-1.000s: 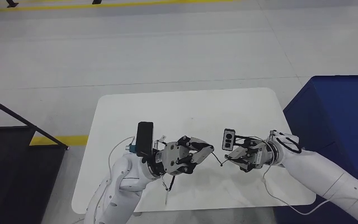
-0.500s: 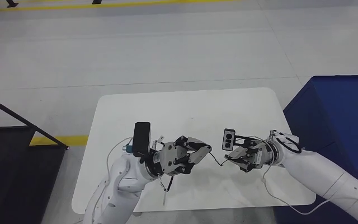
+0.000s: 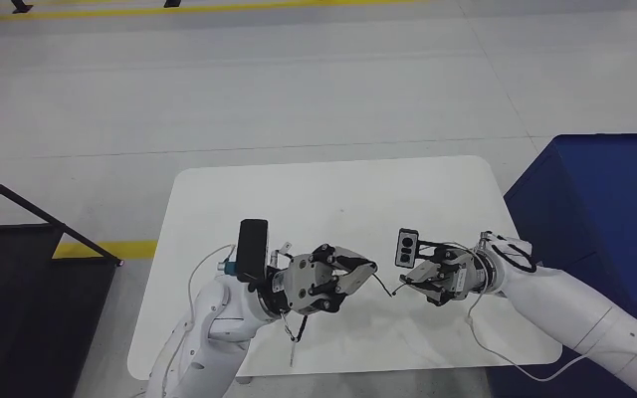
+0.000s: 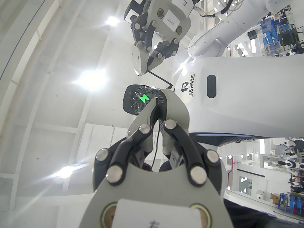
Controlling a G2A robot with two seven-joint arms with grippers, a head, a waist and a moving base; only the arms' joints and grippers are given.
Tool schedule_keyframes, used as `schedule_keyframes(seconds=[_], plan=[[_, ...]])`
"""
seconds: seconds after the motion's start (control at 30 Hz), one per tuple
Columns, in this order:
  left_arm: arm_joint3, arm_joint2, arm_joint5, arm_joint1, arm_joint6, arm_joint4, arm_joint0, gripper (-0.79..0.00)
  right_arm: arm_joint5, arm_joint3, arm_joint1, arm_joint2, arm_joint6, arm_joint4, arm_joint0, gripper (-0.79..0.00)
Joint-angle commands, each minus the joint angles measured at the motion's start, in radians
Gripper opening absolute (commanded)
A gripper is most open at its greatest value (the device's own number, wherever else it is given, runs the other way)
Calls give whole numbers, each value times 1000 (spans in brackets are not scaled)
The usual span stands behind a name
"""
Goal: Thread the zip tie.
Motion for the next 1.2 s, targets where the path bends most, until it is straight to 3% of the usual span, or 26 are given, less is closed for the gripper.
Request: schedule_keyframes(seconds=[0.0,0.93,1.17], plan=[[3,1,5,0,0,1,-1,-785,0,0,0,0,0,0,0,-785],[13,37,-1,1,4,9,-12,-785,0,-3,-1,1,-16,6,-6,-785],[18,38,-14,0,18,-21,-20,-785,63,-38,-15,20,-63,50,-31,-785]])
